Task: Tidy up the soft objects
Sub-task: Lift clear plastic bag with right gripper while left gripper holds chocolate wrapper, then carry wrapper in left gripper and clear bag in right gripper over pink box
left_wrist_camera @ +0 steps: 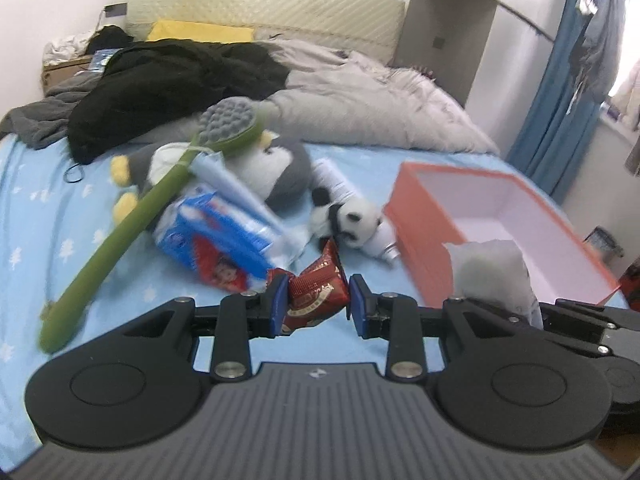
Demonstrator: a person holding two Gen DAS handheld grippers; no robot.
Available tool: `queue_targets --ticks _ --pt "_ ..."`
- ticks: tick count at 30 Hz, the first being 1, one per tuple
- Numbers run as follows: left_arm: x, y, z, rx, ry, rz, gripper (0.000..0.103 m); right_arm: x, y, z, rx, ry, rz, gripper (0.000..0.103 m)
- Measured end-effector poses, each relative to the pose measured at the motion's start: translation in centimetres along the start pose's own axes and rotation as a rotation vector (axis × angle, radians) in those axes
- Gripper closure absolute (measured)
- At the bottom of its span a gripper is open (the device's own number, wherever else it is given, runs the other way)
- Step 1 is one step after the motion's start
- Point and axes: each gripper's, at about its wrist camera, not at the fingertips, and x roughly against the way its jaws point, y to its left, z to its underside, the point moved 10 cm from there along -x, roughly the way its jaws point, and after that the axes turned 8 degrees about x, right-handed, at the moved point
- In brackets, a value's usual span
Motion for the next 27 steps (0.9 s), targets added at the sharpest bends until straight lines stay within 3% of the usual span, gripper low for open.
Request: queue_targets --ticks 17,22,27 --pt "0.8 -11.4 -7.8 -0.088 -0.11 0.203 0.065 5.6 -7.6 -8.1 -0.01 -0.167 0.183 0.086" --pt "-1.4 -14.6 -9.3 -0.106 -0.078 0.257 0.065 5.7 -11.0 -9.0 -0.049 -0.146 0.229 0.086" --pt "-4.3 -17.7 -10.0 -0.143 -0.022 0.284 0.065 4.1 -14.4 -8.2 -0.069 -0.065 0.278 0.086"
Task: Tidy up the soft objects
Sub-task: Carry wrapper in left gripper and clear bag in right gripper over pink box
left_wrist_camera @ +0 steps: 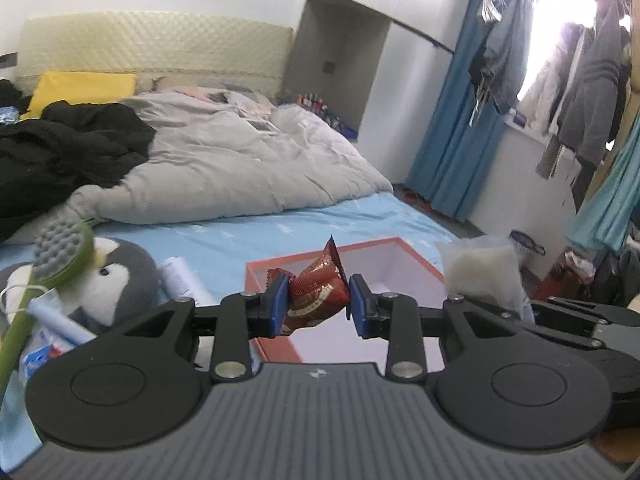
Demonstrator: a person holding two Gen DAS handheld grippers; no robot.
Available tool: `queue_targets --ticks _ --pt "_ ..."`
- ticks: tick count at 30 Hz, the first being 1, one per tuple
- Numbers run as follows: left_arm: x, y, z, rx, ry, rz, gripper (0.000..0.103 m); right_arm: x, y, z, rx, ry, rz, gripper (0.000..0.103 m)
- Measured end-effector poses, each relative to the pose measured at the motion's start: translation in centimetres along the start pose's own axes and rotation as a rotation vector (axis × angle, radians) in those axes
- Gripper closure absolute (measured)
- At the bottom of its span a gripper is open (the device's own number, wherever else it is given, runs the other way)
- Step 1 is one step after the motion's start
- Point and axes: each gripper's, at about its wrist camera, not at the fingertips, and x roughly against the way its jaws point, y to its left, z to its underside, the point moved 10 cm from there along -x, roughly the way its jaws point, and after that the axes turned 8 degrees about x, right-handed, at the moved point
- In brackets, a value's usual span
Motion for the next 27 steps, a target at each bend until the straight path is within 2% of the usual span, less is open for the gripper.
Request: queue_targets --ticks 6,10,12,19,21,27 --pt "-5.7 -1.3 -0.1 0.033 0.113 0.029 0.065 -3.4 -3.6 2.1 -0.063 0.125 0.025 0.086" --pt "-9.6 -1.9 1.0 0.037 0.2 0.033 0.065 -5.3 -5.6 4.0 -0.084 0.212 0.042 0.086" --pt "-11.6 -2.5 2.1 0.023 0.27 0.052 0.065 -6.2 -6.6 4.9 -0.1 0.256 0.049 0.086" --pt "-17.0 -2.0 5.4 0.063 0.416 -0.018 0.065 -9.3 -8.8 8.8 -0.175 0.39 0.046 0.086" --pt "-18.0 -2.0 5.8 0.061 0.431 -0.039 0.065 -9.5 -9.1 9.7 -0.189 0.407 0.049 0.086" --pt "-19.4 -2.9 6.2 0.04 0.459 -0.037 0.065 -10.0 -9.4 11.4 -0.221 0.435 0.044 0.085"
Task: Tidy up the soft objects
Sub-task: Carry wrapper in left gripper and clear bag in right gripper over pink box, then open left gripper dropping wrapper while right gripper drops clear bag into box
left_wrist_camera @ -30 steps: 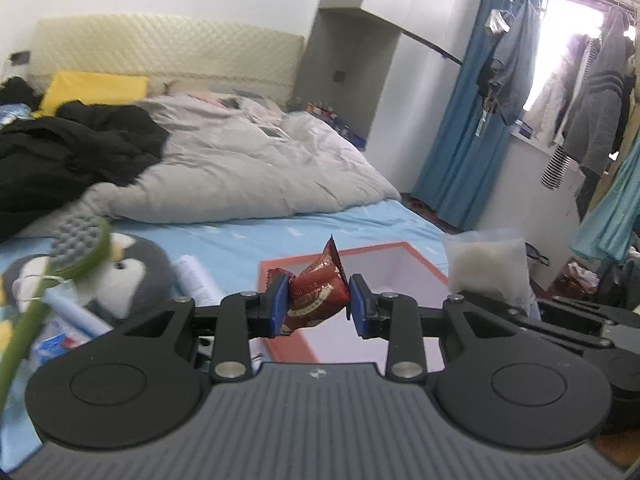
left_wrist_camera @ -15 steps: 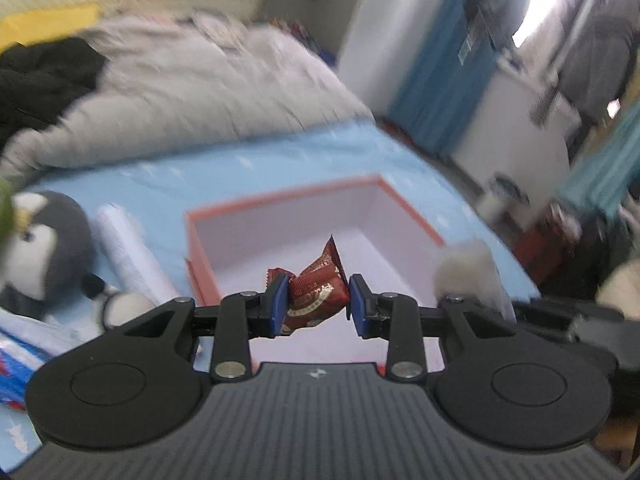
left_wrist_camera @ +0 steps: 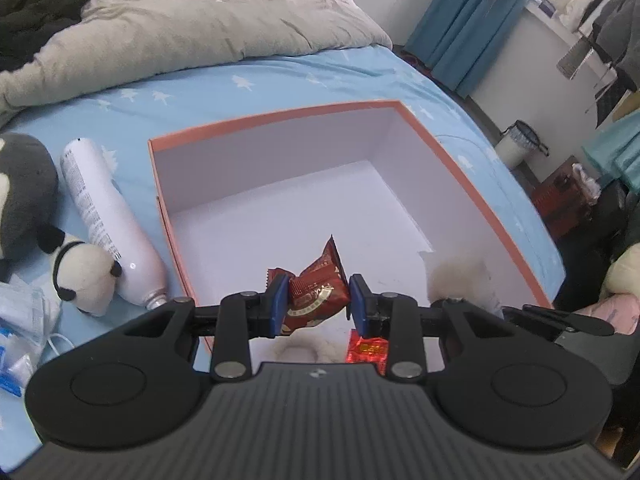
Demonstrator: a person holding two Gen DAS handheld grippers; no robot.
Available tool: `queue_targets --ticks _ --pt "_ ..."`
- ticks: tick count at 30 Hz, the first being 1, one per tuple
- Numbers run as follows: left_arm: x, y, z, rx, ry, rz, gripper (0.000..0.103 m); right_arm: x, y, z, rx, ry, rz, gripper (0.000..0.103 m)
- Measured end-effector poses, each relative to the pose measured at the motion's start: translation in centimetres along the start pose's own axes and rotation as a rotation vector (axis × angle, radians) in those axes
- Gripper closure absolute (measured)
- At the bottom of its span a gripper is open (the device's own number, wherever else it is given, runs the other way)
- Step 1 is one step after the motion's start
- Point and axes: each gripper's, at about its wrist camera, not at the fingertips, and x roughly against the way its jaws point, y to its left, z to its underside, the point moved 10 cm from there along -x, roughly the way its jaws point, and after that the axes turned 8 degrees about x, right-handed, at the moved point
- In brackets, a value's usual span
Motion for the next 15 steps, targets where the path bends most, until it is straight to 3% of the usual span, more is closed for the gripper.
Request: queue_targets --ticks 2,3,5,15 --pt "-0.1 0.0 -0.1 -0.011 -0.007 -0.025 0.063 0.0 -0.1 0.0 -0.017 0.0 -0.009 0.084" --pt "-0.1 0.1 -0.1 -0.016 -0.005 -0.038 0.056 0.0 -0.1 -0.1 -0.02 -0.001 -0.013 0.081" --pt "0.2 0.0 0.1 -0.027 0.0 -0.033 0.053 0.1 -0.1 -0.4 -0.018 -0.005 -0.016 0.071" --pt "3.9 -0.6 0.6 -0.078 -0.111 0.001 0.053 2.7 0.4 0.0 -0.042 -0.106 -0.029 0.071"
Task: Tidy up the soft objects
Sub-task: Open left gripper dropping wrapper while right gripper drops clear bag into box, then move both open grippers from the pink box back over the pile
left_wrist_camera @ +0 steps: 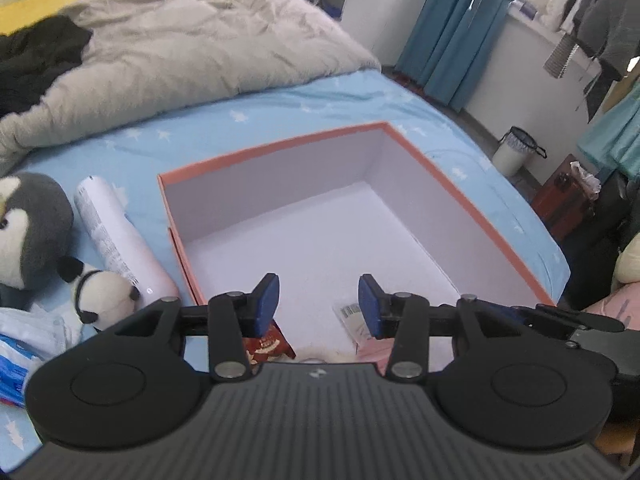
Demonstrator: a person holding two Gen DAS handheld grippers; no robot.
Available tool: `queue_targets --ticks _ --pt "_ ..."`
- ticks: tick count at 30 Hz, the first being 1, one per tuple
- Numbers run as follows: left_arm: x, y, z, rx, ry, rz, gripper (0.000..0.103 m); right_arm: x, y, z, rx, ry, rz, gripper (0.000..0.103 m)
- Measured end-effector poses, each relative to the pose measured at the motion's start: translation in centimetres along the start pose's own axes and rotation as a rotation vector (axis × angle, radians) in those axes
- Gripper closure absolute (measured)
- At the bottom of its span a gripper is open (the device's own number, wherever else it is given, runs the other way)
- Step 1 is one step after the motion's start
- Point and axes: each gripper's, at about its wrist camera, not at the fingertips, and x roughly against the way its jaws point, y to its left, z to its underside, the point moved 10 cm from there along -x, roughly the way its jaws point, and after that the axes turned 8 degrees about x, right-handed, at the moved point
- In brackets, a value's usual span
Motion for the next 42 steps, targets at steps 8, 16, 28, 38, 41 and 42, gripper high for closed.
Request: queue_targets --ticks 8,16,28,38,41,42 --pt "5.4 0.3 0.8 -0.032 -0.132 0.04 0.053 4.3 1.3 -0.8 0.051 -0.146 0.032 0.071" --pt "10.3 1.8 3.3 -0.033 -0.225 0.054 0.053 8.0 4.5 -0.5 0.131 -0.254 0.0 0.071" --pt "17.1 5.9 7.3 -0.017 -0.312 0.02 0.053 10.9 10.0 1.7 0.183 -0.323 -0.103 0.071" --pt "19.8 9.6 11.0 0.022 -0.34 -0.047 0.053 11.0 14.5 3.9 0.22 -0.317 -0.171 0.071" --pt "20.4 10.7 12.1 0.037 -0.348 -0.065 0.053 11.1 15.7 4.6 0.239 -0.317 -0.182 0.071" --pt "20.6 11.1 12.3 0.047 -0.351 -0.067 0.053 11.1 16.1 4.8 0.244 -0.314 -0.188 0.071"
